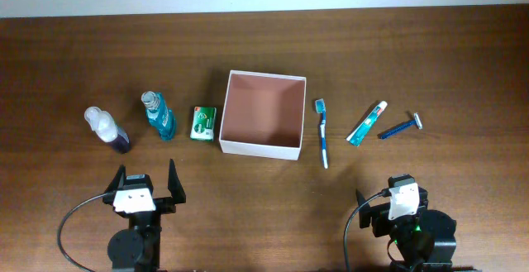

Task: Pack container
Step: 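Move the left gripper toward the white foam soap bottle, then grasp the white foam soap bottle with the left gripper and lift, then carry the soap bottle over the box and release it inside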

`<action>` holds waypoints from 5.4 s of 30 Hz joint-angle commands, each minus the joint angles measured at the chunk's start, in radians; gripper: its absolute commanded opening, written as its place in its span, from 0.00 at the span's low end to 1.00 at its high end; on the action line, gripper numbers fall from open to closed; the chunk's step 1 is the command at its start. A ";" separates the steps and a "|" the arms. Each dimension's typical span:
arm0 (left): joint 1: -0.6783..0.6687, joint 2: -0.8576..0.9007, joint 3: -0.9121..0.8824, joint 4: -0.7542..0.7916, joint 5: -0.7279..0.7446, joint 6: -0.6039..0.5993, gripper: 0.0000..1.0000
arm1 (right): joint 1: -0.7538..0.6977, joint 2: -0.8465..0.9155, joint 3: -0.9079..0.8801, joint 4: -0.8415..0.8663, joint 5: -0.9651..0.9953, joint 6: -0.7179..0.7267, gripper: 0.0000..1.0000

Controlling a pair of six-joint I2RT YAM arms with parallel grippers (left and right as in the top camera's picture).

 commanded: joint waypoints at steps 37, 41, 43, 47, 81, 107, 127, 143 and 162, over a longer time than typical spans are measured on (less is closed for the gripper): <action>0.006 0.011 0.135 -0.159 0.076 0.008 0.99 | -0.008 -0.009 -0.005 0.002 -0.013 -0.007 0.99; 0.006 0.095 0.283 -0.252 -0.083 -0.097 1.00 | -0.008 -0.008 -0.005 0.002 -0.013 -0.007 0.99; 0.006 0.172 0.370 -0.272 -0.136 -0.124 0.99 | -0.008 -0.008 -0.005 0.002 -0.013 -0.007 0.99; 0.006 0.380 0.558 -0.290 -0.151 -0.123 1.00 | -0.008 -0.009 -0.005 0.002 -0.013 -0.007 0.99; 0.291 1.619 1.516 -0.927 -0.097 -0.091 0.99 | -0.008 -0.009 -0.005 0.002 -0.013 -0.007 0.99; 0.295 1.874 1.516 -0.969 -0.012 -0.093 0.33 | -0.008 -0.008 -0.005 0.002 -0.013 -0.007 0.99; 0.045 1.536 1.926 -1.275 0.061 -0.058 0.01 | -0.008 -0.008 -0.005 0.002 -0.013 -0.007 0.99; -0.452 1.790 1.881 -0.985 0.057 -0.072 0.00 | -0.008 -0.008 -0.005 0.002 -0.013 -0.007 0.99; -0.588 2.115 1.881 -0.831 0.000 -0.074 0.10 | -0.008 -0.008 -0.005 0.002 -0.013 -0.007 0.99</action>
